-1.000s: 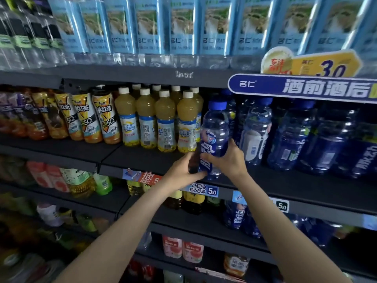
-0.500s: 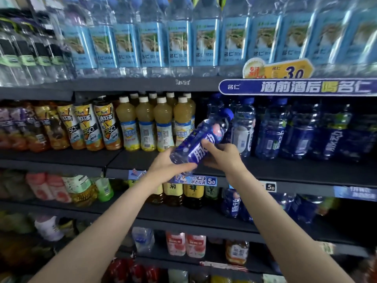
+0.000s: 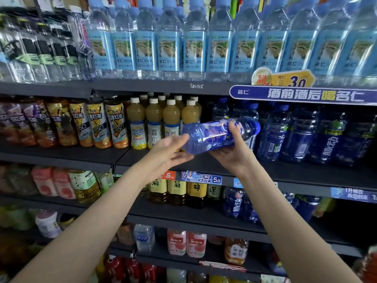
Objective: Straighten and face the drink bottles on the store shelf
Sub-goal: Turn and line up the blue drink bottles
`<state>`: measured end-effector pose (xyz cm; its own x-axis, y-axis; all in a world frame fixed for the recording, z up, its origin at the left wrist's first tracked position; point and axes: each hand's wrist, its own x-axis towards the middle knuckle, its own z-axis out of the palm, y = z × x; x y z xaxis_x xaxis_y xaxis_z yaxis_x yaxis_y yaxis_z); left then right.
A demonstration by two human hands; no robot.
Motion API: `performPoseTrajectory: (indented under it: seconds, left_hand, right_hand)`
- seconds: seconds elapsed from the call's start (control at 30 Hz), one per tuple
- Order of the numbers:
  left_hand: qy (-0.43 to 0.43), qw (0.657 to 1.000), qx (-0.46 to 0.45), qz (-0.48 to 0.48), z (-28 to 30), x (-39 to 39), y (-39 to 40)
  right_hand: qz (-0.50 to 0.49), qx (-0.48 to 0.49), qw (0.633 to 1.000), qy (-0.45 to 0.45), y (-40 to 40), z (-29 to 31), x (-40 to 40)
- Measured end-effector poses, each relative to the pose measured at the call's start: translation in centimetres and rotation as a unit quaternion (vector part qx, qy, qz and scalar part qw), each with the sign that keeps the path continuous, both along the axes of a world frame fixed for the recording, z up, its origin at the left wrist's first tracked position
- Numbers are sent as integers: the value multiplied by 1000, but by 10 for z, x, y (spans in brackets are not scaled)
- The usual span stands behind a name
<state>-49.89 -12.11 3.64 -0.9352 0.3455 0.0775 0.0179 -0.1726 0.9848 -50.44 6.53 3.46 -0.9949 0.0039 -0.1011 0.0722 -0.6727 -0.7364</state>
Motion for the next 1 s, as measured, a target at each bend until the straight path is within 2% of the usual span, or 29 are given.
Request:
performPoseTrajectory:
  seconds: [0.13,0.2,0.3,0.37,0.43,0.53,0.6,0.7,0.8,0.87,0.9,0.97,1.0]
  left_hand:
    - [6,999,-42,20,-8,-1,5]
    - [86,987,-109,75,-13,-5,1]
    - [274,916,-266,124,-15,-7,-4]
    - [345,871,-329,116,-17,-4,-2]
    - [350,864,-349,95,-23,-4,-4]
    - [242,916,-318,30,-29,-5,-9]
    - [182,936,-301,8,-29,-6,-6]
    - [163,943,-290,-30,-28,-10,5]
    - [160,943,-288,-47,-28,-11,11]
    - [198,930,-309,6,-32,-11,16]
    - [226,919,-317,63,-34,-11,20]
    - [273,883,-323,204,-38,-12,26]
    - [300,856,-332,259,-39,-13,28]
  right_hand:
    - [33,75,997,-1,6,-2,7]
    - [44,109,993,-12,9,-3,10]
    - [38,80,996,-25,7,-4,12]
    - [14,63,997,-39,3,-9,11]
    - [-12,70,997,-35,0,-14,10]
    - [-37,128,991,13,4,-19,11]
    - [-34,185,980,63,6,-18,16]
    - [15,245,956,162,6,-18,22]
    - [61,272,939,203,10,-15,23]
    - [57,315,923,215,14,-12,21]
    - [29,351,911,214,15,-10,20]
    - [-15,381,903,199,14,-5,17]
    - [-15,358,914,191,10,-4,17]
